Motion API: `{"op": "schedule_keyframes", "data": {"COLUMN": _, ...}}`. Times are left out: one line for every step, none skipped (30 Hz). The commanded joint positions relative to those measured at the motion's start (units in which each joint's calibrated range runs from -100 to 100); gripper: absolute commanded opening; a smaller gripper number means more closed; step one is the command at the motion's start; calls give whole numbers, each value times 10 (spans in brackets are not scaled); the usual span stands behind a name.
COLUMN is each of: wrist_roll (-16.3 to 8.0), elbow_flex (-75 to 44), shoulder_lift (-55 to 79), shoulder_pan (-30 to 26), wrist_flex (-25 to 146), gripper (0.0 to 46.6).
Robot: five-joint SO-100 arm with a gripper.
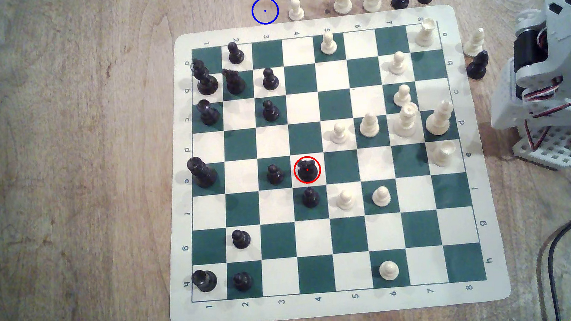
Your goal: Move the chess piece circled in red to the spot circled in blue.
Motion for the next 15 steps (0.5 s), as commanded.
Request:
{"op": "schedule_keyframes", "data": {"wrist_roll": 1, "elbow_flex": 13, "shoulder_lift": 1, "shoulder_pan": -26, "wrist_flex": -1, "gripper": 2}}
{"op": "schedule_keyframes", "data": {"wrist_roll": 1, "elbow_flex": 13, "shoulder_lift": 1, "shoulder_pan": -26, "wrist_flex": 5, "gripper": 2}}
{"op": "schedule_keyframes", "data": {"wrist_roll": 1, "elbow_flex": 13, "shoulder_lift": 1, "shoulder_pan": -25, "wrist_flex": 17, "gripper": 2}}
{"op": "schedule_keyframes", "data": {"wrist_roll": 1, "elbow_flex": 13, "shoulder_lift": 1, "shoulder_pan": -20, "wrist_flex": 34, "gripper": 2}}
{"op": "schedule_keyframes", "data": {"wrist_roll": 1, "elbow_flex": 13, "shoulder_lift": 1, "shoulder_pan": -18, "wrist_flex": 55, "gripper": 2}}
{"op": "schedule_keyframes", "data": {"wrist_roll": 1, "elbow_flex": 13, "shoulder_lift": 1, "shoulder_pan": -18, "wrist_flex": 105, "gripper": 2}}
{"op": "schedule_keyframes", "data": {"wrist_roll": 1, "elbow_flex": 13, "shoulder_lift": 1, "shoulder_pan": -18, "wrist_flex": 135, "gripper": 2}}
{"op": "schedule_keyframes", "data": {"wrist_roll": 1, "elbow_flex": 13, "shoulder_lift": 1, "shoulder_pan": -18, "wrist_flex": 175, "gripper": 2}}
{"op": "schedule_keyframes", "data": {"wrist_roll": 1, "elbow_flex": 13, "shoulder_lift": 1, "shoulder_pan": -17, "wrist_flex": 216, "gripper": 2}}
{"op": "schedule_keyframes", "data": {"wrist_roll": 1, "elbow_flex": 12, "shoulder_lift": 1, "shoulder_pan": -17, "wrist_flex": 301, "gripper": 2}}
{"op": "schedule_keyframes", "data": {"wrist_roll": 1, "elbow_flex": 10, "shoulder_lift": 1, "shoulder_pan": -17, "wrist_flex": 352, "gripper": 2}}
{"op": "schedule_keyframes", "data": {"wrist_roll": -2, "elbow_flex": 9, "shoulder_lift": 1, "shoulder_pan": -16, "wrist_flex": 422, "gripper": 2}}
{"op": "schedule_keyframes", "data": {"wrist_roll": -2, "elbow_flex": 9, "shoulder_lift": 1, "shoulder_pan": -16, "wrist_flex": 457, "gripper": 2}}
{"op": "schedule_keyframes", "data": {"wrist_roll": -2, "elbow_flex": 8, "shoulder_lift": 1, "shoulder_pan": -18, "wrist_flex": 487, "gripper": 2}}
{"op": "schedule_keyframes", "data": {"wrist_roll": -2, "elbow_flex": 5, "shoulder_lift": 1, "shoulder_pan": -20, "wrist_flex": 516, "gripper": 2}}
